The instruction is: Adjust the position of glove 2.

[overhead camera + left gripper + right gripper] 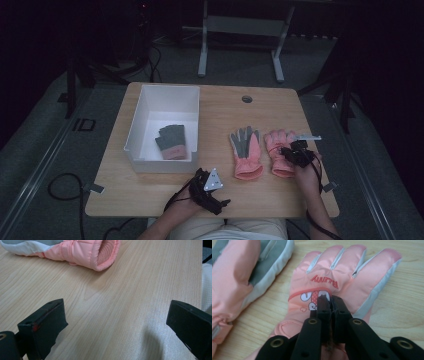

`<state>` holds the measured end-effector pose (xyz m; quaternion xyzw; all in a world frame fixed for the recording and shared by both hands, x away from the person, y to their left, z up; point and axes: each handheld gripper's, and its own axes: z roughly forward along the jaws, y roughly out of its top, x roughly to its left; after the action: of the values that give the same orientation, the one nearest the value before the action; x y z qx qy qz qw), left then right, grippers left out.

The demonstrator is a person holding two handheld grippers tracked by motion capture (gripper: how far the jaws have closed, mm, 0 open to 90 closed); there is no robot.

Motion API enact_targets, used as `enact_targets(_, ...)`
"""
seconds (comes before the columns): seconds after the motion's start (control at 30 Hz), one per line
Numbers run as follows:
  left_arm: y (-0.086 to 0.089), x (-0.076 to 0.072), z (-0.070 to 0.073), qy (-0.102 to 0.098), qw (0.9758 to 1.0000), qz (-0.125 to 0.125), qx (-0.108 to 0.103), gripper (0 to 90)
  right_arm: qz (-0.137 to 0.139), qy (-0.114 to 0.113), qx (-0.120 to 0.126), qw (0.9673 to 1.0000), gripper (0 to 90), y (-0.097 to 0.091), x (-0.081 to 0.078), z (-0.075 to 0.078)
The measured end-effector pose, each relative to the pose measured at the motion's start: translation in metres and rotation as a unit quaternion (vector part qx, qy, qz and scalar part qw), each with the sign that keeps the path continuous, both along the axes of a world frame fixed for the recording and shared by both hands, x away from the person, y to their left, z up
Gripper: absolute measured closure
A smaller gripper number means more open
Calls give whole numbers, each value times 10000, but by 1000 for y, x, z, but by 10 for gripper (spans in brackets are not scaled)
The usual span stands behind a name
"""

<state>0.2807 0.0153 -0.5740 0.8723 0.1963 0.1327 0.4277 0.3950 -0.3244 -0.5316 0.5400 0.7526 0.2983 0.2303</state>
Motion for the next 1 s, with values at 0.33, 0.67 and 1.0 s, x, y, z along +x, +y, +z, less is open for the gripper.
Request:
enact_targets(0.33,0,1,0,-9,10000,-14,9,21,-162,-415,96,9990,879,4,-10,32)
enact_targets(0.67,-1,0,-1,-3,10000,-18,-7,21,-245,-849,100,9960,879,27,-22,81)
enact_targets(1.0,0,-1,0,-12,10000,-30,-14,21,-92,-1032,312,9941,879,75,-33,113)
